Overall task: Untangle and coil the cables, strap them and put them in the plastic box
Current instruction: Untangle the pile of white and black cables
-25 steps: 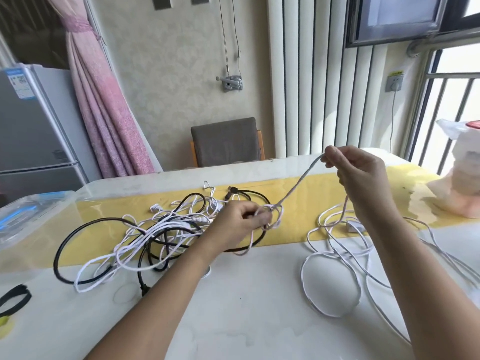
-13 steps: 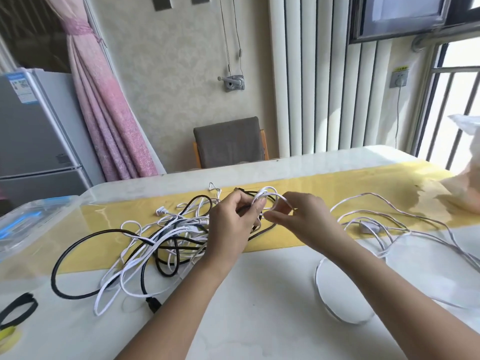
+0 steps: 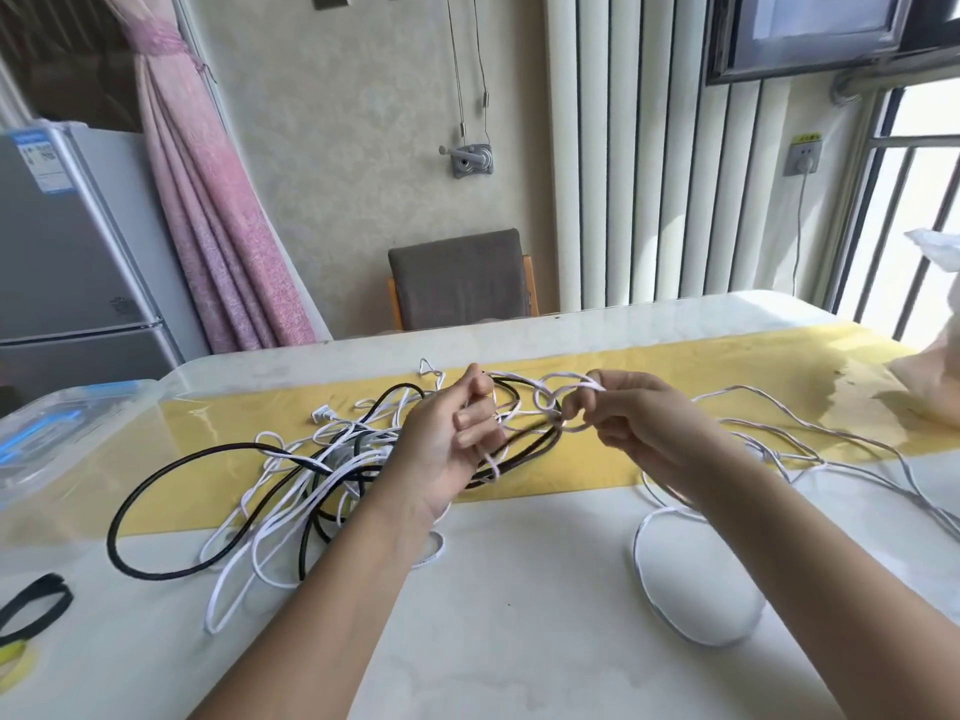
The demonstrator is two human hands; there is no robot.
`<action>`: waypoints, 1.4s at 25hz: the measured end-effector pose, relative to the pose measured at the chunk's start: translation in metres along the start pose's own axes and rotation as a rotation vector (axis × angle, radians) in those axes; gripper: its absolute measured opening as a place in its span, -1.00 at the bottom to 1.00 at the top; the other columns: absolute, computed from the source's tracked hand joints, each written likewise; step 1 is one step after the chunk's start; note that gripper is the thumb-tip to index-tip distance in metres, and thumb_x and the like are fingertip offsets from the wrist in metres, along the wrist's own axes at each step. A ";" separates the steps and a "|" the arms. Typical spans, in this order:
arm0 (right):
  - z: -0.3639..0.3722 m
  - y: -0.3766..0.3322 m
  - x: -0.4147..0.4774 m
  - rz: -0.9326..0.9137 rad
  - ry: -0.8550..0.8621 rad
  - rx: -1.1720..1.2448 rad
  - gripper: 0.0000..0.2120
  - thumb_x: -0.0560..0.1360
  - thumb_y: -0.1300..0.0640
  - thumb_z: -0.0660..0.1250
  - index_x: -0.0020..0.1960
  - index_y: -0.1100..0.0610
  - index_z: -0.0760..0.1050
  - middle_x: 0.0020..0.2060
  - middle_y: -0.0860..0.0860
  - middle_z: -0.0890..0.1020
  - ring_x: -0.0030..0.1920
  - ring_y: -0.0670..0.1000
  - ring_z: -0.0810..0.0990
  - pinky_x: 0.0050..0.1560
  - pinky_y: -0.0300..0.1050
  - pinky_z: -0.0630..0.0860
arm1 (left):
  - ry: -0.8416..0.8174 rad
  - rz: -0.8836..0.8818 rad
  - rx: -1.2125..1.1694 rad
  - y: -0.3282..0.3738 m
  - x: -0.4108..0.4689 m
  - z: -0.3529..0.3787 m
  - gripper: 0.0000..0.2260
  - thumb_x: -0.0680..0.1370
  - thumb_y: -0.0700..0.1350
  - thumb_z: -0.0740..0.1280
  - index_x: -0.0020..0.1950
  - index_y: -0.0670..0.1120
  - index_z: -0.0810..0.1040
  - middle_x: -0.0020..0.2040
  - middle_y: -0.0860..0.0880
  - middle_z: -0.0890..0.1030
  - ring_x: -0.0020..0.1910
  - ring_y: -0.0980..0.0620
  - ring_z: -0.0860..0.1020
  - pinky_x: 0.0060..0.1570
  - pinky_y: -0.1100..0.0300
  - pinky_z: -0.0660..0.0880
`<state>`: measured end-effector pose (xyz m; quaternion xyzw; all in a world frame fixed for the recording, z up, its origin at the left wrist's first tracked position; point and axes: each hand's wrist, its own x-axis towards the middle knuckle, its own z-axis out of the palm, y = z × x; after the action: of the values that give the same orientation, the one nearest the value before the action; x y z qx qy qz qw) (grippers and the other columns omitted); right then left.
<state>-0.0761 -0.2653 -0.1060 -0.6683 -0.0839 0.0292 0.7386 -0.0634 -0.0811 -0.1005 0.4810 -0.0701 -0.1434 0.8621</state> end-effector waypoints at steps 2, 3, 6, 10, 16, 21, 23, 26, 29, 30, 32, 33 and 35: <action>-0.011 -0.007 -0.001 -0.039 -0.026 0.130 -0.65 0.44 0.49 0.02 -0.35 0.17 0.39 -0.49 0.03 0.50 -0.57 -0.14 0.11 -0.55 -0.33 0.06 | -0.082 -0.069 -0.048 0.011 -0.003 -0.003 -0.78 0.59 -0.08 0.13 -0.21 -0.10 0.44 -0.62 0.11 0.22 -0.74 0.21 0.18 -0.73 0.42 0.09; -0.017 -0.011 -0.002 -0.039 -0.054 0.154 -0.64 0.45 0.46 -0.01 -0.31 0.18 0.45 -0.52 0.02 0.47 -0.59 -0.15 0.10 -0.58 -0.34 0.06 | -0.112 -0.049 -0.040 0.014 -0.004 -0.005 -0.81 0.56 -0.08 0.15 -0.21 -0.10 0.45 -0.61 0.11 0.22 -0.73 0.21 0.17 -0.72 0.41 0.03; -0.027 -0.017 -0.007 -0.012 -0.211 -0.036 -0.71 0.52 0.27 0.12 0.09 0.16 0.59 -0.52 0.11 0.46 -0.59 -0.11 0.07 -0.56 -0.28 0.00 | -0.092 0.119 0.096 0.016 -0.005 -0.004 -0.80 0.49 -0.04 0.23 -0.31 -0.06 0.44 -0.49 0.07 0.31 -0.56 0.19 0.30 -0.55 0.39 0.22; -0.016 -0.016 -0.012 -0.027 -0.223 -0.242 -0.69 0.52 -0.03 0.22 -0.13 0.11 0.67 -0.60 -0.05 0.38 -0.53 -0.10 0.06 -0.52 -0.30 0.01 | -0.193 0.118 0.112 0.007 -0.003 -0.006 -0.74 0.55 -0.04 0.25 -0.33 -0.06 0.49 -0.18 -0.08 0.60 -0.05 -0.06 0.60 0.15 -0.03 0.45; -0.010 -0.003 -0.003 -0.069 -0.205 -0.138 -0.63 0.61 0.08 0.15 -0.29 0.08 0.58 -0.48 -0.08 0.37 -0.46 -0.09 0.08 -0.45 -0.26 0.04 | -0.268 0.023 0.467 -0.004 -0.006 -0.003 -0.76 0.43 -0.08 0.48 -0.10 -0.07 0.43 0.00 -0.10 0.61 -0.02 -0.13 0.63 -0.08 0.08 0.58; -0.010 0.000 0.001 -0.076 -0.030 -0.245 -0.91 0.55 0.17 0.30 -0.03 0.16 0.57 -0.38 -0.05 0.42 -0.52 -0.14 0.24 -0.49 -0.35 0.16 | -0.229 0.034 0.539 -0.007 -0.010 0.004 -0.84 0.40 -0.15 0.38 -0.05 -0.15 0.54 -0.24 -0.06 0.65 -0.30 0.01 0.59 -0.36 0.30 0.48; -0.007 0.001 0.002 -0.198 0.089 -0.442 -0.89 0.48 0.10 0.40 -0.10 0.15 0.56 -0.29 -0.05 0.48 -0.49 -0.14 0.34 -0.46 -0.35 0.23 | -0.230 0.033 0.526 -0.008 -0.010 0.004 -0.93 0.41 -0.18 0.38 -0.15 -0.14 0.53 -0.30 -0.06 0.63 -0.35 0.04 0.56 -0.39 0.32 0.45; -0.001 -0.001 -0.001 -0.348 0.145 -0.580 -0.64 0.38 -0.14 0.39 -0.20 0.19 0.56 -0.39 -0.11 0.48 -0.49 -0.16 0.33 -0.45 -0.37 0.21 | -0.342 -0.024 0.517 -0.008 -0.010 0.001 -0.84 0.43 -0.31 0.40 -0.24 -0.09 0.51 -0.36 -0.03 0.57 -0.43 0.07 0.47 -0.45 0.35 0.39; -0.003 -0.009 -0.007 -0.362 0.175 -0.643 -0.53 0.26 -0.24 0.37 -0.28 0.21 0.59 -0.57 -0.12 0.42 -0.55 -0.13 0.30 -0.50 -0.37 0.18 | -0.394 -0.057 0.509 -0.006 -0.012 -0.003 -0.85 0.43 -0.28 0.33 -0.05 -0.07 0.52 -0.33 0.06 0.55 -0.37 0.12 0.49 -0.50 0.37 0.29; -0.005 -0.012 -0.008 -0.334 0.154 -0.633 -0.53 0.23 -0.22 0.40 -0.31 0.22 0.60 -0.62 -0.12 0.35 -0.56 -0.11 0.24 -0.52 -0.37 0.14 | -0.392 -0.071 0.493 -0.005 -0.012 -0.004 -0.79 0.44 -0.26 0.32 0.03 -0.05 0.53 -0.32 0.10 0.53 -0.38 0.17 0.48 -0.52 0.38 0.25; -0.009 -0.017 -0.011 -0.278 0.085 -0.584 -0.59 0.21 -0.16 0.47 -0.33 0.23 0.62 -0.63 -0.12 0.30 -0.53 -0.11 0.19 -0.51 -0.35 0.10 | -0.411 -0.081 0.481 -0.003 -0.011 -0.006 -0.66 0.45 -0.27 0.31 0.16 0.04 0.56 -0.33 0.12 0.44 -0.43 0.21 0.38 -0.54 0.39 0.18; -0.009 -0.018 -0.012 -0.267 0.053 -0.564 -0.65 0.22 -0.12 0.49 -0.35 0.19 0.62 -0.61 -0.12 0.32 -0.51 -0.13 0.20 -0.49 -0.34 0.12 | -0.413 -0.082 0.497 -0.003 -0.010 -0.006 -0.59 0.46 -0.28 0.32 0.21 0.11 0.57 -0.32 0.11 0.38 -0.43 0.21 0.34 -0.55 0.40 0.17; -0.010 -0.020 -0.014 -0.280 0.027 -0.569 -0.80 0.28 -0.04 0.50 -0.36 0.09 0.63 -0.58 -0.12 0.40 -0.50 -0.14 0.24 -0.48 -0.35 0.15 | -0.342 -0.018 0.651 -0.005 -0.010 -0.002 -0.50 0.47 -0.33 0.35 0.26 0.17 0.53 -0.26 0.10 0.33 -0.44 0.21 0.30 -0.54 0.41 0.17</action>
<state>-0.0894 -0.2790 -0.0884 -0.8304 -0.1699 -0.1061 0.5199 -0.0730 -0.0791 -0.1055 0.6997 -0.2507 -0.1996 0.6385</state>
